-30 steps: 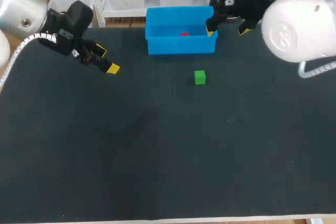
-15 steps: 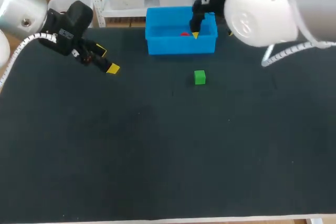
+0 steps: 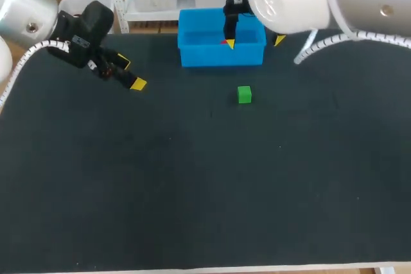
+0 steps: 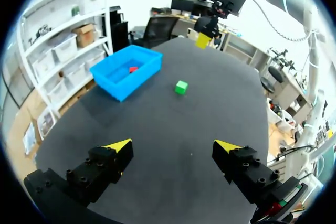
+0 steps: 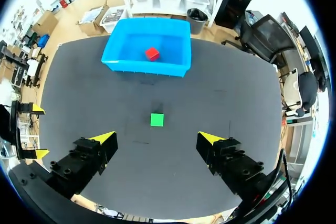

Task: Use the left arm to pick the red cube and place it into the blue plastic box first, then use the right arm to grasp the green cube and put it into the same blue plastic box after the first action is fully finished.

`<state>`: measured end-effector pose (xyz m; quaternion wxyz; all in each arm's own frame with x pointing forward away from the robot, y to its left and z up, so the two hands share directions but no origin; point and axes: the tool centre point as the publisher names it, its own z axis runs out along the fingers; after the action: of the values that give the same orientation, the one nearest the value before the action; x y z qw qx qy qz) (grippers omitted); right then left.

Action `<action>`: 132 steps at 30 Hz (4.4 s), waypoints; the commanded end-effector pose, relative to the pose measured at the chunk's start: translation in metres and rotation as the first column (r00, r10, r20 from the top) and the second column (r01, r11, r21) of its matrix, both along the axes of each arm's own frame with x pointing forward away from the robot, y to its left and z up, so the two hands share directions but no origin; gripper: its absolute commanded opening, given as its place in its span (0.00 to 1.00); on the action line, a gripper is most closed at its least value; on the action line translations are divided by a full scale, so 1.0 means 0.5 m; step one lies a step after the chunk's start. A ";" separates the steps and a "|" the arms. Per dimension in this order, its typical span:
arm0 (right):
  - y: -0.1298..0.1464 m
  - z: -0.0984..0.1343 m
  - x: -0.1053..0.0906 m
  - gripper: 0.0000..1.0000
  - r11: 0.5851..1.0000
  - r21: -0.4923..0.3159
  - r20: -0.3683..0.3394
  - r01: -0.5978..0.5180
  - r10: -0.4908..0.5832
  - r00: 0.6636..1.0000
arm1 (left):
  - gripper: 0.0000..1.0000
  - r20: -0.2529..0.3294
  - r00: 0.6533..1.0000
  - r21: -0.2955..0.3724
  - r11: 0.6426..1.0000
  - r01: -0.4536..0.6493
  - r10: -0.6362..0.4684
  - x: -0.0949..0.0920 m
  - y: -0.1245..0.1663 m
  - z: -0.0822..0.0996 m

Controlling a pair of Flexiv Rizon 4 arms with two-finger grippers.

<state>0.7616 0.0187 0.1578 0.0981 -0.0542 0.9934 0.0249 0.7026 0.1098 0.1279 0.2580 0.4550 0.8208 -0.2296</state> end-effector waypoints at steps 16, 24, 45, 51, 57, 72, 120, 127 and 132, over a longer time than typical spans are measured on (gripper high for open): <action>0.008 -0.001 0.010 1.00 1.000 -0.002 -0.032 0.018 -0.018 0.999 | 1.00 0.003 1.000 -0.005 1.000 0.003 -0.003 0.000 0.002 -0.002; 0.008 -0.001 0.010 1.00 1.000 -0.002 -0.032 0.018 -0.018 0.999 | 1.00 0.003 1.000 -0.005 1.000 0.003 -0.003 0.000 0.002 -0.002; 0.007 -0.047 0.022 1.00 0.999 -0.041 -0.094 0.026 -0.030 0.995 | 1.00 0.003 1.000 -0.005 1.000 0.003 -0.003 0.000 0.002 -0.002; 0.012 -0.069 0.028 1.00 0.998 -0.056 -0.116 0.027 -0.033 0.993 | 1.00 0.003 1.000 -0.005 1.000 0.003 -0.003 0.000 0.002 -0.002; 0.018 -0.085 0.035 1.00 0.997 -0.078 -0.121 0.022 -0.031 0.992 | 1.00 0.003 1.000 -0.005 1.000 0.003 -0.003 0.000 0.002 -0.002; 0.010 -0.156 0.015 1.00 0.996 -0.063 -0.065 0.061 -0.065 0.996 | 1.00 0.003 1.000 -0.005 1.000 0.003 -0.003 0.000 0.002 -0.002; 0.015 -0.332 0.035 1.00 0.994 -0.101 -0.064 -0.043 0.037 0.997 | 1.00 0.003 1.000 -0.005 1.000 0.003 -0.003 0.000 0.002 -0.002; 0.013 -0.348 0.044 1.00 0.996 -0.083 -0.077 -0.038 0.032 0.997 | 1.00 0.003 1.000 -0.005 1.000 0.003 -0.003 0.000 0.002 -0.002; 0.017 -0.355 0.043 0.24 0.997 -0.072 -0.086 -0.036 0.029 0.996 | 1.00 0.003 1.000 -0.005 1.000 0.003 -0.003 0.000 0.002 -0.002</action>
<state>0.7803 0.0261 -0.0179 0.0559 -0.0731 0.9957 -0.0077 0.7026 0.1098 0.1278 0.2580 0.4549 0.8208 -0.2296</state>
